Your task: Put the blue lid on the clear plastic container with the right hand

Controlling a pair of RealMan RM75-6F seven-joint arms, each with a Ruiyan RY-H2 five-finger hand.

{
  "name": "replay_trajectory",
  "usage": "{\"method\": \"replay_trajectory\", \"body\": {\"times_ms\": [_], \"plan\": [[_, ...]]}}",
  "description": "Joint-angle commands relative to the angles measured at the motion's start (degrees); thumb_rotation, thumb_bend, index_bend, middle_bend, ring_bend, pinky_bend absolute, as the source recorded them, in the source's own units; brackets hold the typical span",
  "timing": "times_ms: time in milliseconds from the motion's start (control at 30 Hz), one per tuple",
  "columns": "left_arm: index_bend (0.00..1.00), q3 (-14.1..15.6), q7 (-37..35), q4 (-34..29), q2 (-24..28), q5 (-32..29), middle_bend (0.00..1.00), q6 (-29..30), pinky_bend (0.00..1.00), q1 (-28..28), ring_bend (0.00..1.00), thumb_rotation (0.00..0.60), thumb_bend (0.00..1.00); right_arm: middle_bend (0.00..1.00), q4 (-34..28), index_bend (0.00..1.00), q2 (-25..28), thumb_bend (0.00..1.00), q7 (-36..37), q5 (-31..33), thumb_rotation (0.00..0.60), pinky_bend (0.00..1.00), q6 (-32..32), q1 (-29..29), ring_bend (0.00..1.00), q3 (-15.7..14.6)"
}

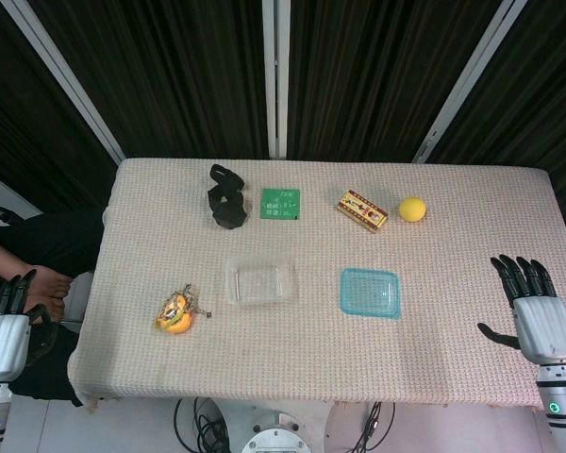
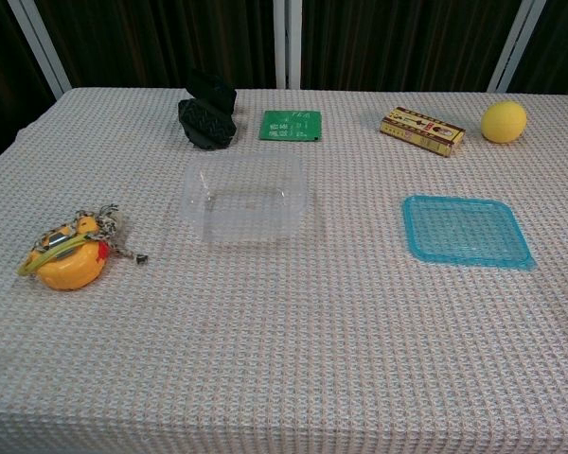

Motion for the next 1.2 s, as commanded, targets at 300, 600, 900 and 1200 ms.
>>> {"method": "replay_trajectory", "body": {"times_ms": [300, 600, 900, 1200], "plan": [[0.08, -0.14, 0.92, -1.11, 0.59, 0.19, 0.02, -0.01, 0.00, -0.03, 0.00, 0.600, 0.00, 0.08, 0.02, 0.00, -0.16, 0.01, 0.88, 0.70, 0.600, 0.00, -1.30, 0.20, 0.00, -0.59], [0.08, -0.08, 1.34, -1.20, 0.82, 0.81, 0.02, -0.08, 0.00, -0.21, 0.00, 0.600, 0.00, 0.11, -2.28, 0.00, 0.46, 0.01, 1.58, 4.16, 0.600, 0.00, -10.56, 4.17, 0.00, -0.75], [0.08, 0.14, 0.53, -0.21, 0.44, 0.47, 0.02, -1.92, 0.00, -0.87, 0.00, 0.600, 0.00, 0.13, -0.20, 0.00, -7.30, 0.00, 2.66, 12.81, 0.600, 0.00, -23.98, 12.87, 0.00, 2.59], [0.08, 0.05, -0.98, 1.42, -0.18, 0.24, 0.02, -2.79, 0.00, -1.32, 0.00, 0.600, 0.00, 0.12, 2.54, 0.00, -17.11, 0.00, -4.51, 23.00, 0.600, 0.00, -30.37, 19.34, 0.00, 3.91]]}}
